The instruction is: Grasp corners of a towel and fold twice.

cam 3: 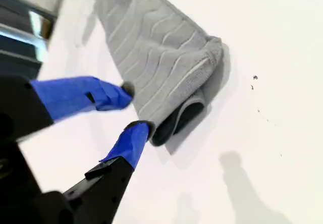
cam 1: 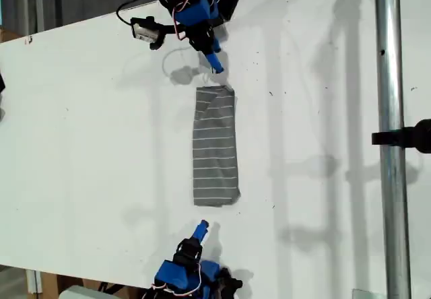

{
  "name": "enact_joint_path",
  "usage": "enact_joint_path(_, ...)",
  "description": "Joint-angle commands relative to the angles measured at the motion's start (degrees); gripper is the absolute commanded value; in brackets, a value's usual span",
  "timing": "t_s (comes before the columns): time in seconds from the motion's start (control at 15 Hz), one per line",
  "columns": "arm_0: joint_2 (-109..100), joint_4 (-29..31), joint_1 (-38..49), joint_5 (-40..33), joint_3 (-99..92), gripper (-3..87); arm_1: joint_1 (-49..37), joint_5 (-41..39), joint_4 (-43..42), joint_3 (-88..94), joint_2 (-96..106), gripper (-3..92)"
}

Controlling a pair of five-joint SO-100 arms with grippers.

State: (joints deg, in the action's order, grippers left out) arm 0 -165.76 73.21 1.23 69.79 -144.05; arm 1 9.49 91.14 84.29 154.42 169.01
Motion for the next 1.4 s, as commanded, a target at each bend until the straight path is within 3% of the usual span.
enact_joint_path(0.0,-27.86,-2.55,-2.72,3.34,-13.18,-2.7,-2.11,0.44,-3.78,3.87,6.24,40.7)
enact_joint_path(0.13,-33.31,-3.69,-5.1,4.83,-18.54,-2.7,-5.8,1.85,-7.12,11.51,15.03,40.4)
enact_joint_path(0.27,-33.31,-6.94,-6.33,6.06,-22.5,-2.7,-9.67,2.46,-4.22,11.07,15.64,40.6)
enact_joint_path(0.47,-33.31,-7.21,-5.8,5.71,-22.32,-2.7,-10.46,3.87,-6.59,10.37,7.47,39.4)
enact_joint_path(0.8,-33.31,-7.38,-5.01,5.63,-22.41,-2.7,-8.79,4.57,-32.34,4.66,-28.12,39.6)
enact_joint_path(1.13,-33.31,-7.21,-5.1,5.63,-22.41,-2.7,-11.16,2.81,-46.67,4.31,-35.95,39.0)
enact_joint_path(1.33,-33.31,-6.86,-5.27,5.63,-22.32,-2.7,-10.55,0.97,-58.54,-5.89,-57.74,38.1)
